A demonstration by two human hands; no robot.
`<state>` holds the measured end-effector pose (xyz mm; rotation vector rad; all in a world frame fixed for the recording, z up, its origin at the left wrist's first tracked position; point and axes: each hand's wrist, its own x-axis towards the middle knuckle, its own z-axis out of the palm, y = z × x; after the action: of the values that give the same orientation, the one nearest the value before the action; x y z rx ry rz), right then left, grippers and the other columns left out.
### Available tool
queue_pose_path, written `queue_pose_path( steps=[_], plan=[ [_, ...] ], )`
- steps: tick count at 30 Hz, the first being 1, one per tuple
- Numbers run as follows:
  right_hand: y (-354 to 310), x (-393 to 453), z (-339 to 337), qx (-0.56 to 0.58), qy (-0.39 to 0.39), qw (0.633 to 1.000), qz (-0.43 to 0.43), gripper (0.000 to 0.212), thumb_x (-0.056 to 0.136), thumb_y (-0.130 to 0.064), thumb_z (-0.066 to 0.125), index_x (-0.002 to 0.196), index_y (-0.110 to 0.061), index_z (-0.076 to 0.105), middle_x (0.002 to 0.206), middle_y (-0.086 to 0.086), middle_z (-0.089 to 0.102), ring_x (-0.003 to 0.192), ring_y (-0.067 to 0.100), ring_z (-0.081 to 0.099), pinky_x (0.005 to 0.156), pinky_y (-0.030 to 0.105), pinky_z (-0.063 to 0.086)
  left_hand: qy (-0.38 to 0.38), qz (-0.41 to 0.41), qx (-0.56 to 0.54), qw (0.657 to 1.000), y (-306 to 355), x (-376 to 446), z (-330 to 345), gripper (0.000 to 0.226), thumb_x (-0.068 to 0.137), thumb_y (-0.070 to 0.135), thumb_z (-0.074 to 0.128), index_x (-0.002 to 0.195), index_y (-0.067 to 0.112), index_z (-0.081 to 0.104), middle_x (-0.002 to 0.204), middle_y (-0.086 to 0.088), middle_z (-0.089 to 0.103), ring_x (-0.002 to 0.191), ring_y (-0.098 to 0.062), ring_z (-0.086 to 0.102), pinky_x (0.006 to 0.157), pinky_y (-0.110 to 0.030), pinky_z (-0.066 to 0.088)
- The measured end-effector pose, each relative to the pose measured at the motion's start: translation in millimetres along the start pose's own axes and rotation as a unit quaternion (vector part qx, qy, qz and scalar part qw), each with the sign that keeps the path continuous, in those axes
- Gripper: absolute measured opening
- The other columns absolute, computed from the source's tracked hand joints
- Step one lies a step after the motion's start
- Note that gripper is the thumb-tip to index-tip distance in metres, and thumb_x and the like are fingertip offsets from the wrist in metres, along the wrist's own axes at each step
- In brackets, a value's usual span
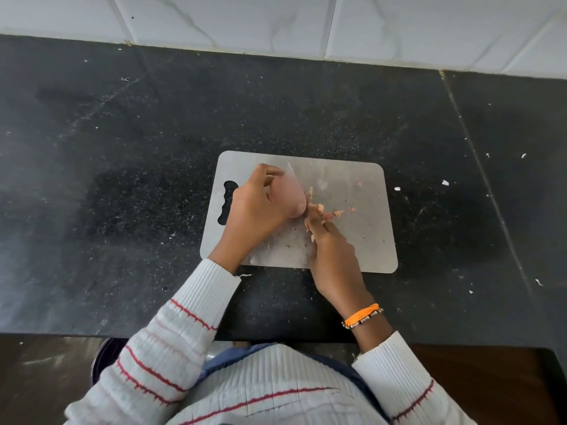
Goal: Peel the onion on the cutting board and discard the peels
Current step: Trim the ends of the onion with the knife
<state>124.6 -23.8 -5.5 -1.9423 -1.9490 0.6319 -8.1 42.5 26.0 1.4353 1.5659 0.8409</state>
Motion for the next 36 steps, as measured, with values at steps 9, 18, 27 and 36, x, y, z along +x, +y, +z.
queue_pose_path(
  steps=[9,18,27,36],
  plan=[
    [6,4,0,0.006,0.000,1.000,0.007,0.063,0.097,-0.008,0.043,0.150,-0.024,0.013,0.152,0.008,0.031,0.122,0.030,0.051,0.100,0.043,0.045,-0.017,-0.094,-0.117,0.988,0,-6,-10,0.050,0.069,0.020,0.075,0.116,0.017,0.059,0.109,0.004,0.063,0.100,-0.010,0.062,0.086,-0.033,0.055],
    [5,3,-3,-0.017,-0.003,1.000,0.003,0.066,0.096,-0.006,0.041,0.150,-0.028,0.011,0.151,0.007,0.031,0.112,0.031,0.057,0.092,0.039,0.047,-0.087,-0.254,-0.404,0.875,15,-15,-18,0.039,0.081,0.019,0.068,0.115,0.001,0.059,0.105,-0.012,0.062,0.090,-0.019,0.067,0.074,-0.030,0.059],
    [8,7,-10,0.107,-0.004,0.994,0.014,0.055,0.097,-0.003,0.038,0.148,-0.021,0.024,0.135,0.002,0.050,0.120,0.021,0.051,0.097,0.024,0.038,-0.147,-0.303,-0.561,0.756,19,-19,-21,0.060,0.078,0.031,0.065,0.126,0.000,0.047,0.117,-0.026,0.058,0.088,-0.033,0.066,0.058,-0.023,0.058],
    [-12,-13,-37,0.351,0.064,0.934,-0.016,0.048,0.100,-0.009,0.038,0.135,-0.040,0.029,0.073,-0.013,0.044,0.063,0.002,0.039,0.063,0.023,0.036,-0.151,-0.299,-0.578,0.744,16,-24,-13,0.051,0.093,0.028,0.048,0.130,-0.006,0.042,0.113,-0.025,0.055,0.067,-0.028,0.069,0.081,-0.045,0.053]
  ],
)
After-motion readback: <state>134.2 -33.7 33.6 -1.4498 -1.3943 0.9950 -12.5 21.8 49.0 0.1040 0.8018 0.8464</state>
